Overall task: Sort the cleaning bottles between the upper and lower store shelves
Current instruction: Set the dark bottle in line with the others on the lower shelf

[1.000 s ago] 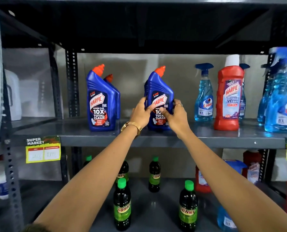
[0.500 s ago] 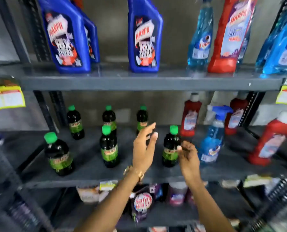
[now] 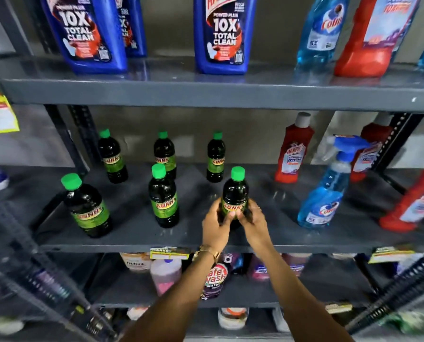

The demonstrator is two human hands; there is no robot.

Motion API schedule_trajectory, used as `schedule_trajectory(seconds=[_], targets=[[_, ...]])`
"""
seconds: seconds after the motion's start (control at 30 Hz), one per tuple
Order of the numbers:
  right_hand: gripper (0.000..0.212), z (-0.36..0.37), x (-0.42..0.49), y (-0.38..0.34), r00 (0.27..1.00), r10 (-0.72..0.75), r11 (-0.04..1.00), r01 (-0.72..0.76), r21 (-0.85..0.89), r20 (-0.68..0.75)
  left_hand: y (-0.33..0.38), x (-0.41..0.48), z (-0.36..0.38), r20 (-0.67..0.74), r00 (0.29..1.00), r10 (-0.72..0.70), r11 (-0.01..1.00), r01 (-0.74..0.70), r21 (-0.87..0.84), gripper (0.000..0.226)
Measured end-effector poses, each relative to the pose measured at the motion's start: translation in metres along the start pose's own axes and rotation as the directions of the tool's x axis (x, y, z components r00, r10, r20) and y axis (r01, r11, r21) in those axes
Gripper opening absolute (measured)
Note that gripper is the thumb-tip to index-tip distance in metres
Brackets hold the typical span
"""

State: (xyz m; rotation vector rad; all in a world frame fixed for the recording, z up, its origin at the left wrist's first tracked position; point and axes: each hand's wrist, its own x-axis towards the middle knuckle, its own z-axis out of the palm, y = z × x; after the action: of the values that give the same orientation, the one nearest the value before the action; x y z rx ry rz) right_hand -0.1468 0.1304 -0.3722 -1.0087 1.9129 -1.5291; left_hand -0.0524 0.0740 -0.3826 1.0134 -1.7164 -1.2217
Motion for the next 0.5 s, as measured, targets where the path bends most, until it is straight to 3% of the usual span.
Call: schedule_trajectory(seconds=[0.3, 0.4, 0.5], targets=[[0.054, 0.033, 0.005, -0.008, 0.997, -0.004, 1.0, 0.003, 0.008, 0.078, -0.008, 0.009, -0.031, -0.078, 0.996, 0.039, 0.999, -0.039, 0.01, 0.052], [0.06, 0.028, 0.002, -0.004, 0.995, -0.01, 1.0, 0.011, -0.009, 0.098, -0.007, 0.001, -0.027, -0.083, 0.995, 0.061, 0.997, -0.057, 0.055, 0.071], [0.06, 0.012, -0.01, 0.008, 1.0, -0.008, 0.998, 0.01, 0.067, -0.027, -0.004, -0.026, -0.014, -0.242, 0.957, 0.16, 0.98, -0.124, 0.155, 0.089]])
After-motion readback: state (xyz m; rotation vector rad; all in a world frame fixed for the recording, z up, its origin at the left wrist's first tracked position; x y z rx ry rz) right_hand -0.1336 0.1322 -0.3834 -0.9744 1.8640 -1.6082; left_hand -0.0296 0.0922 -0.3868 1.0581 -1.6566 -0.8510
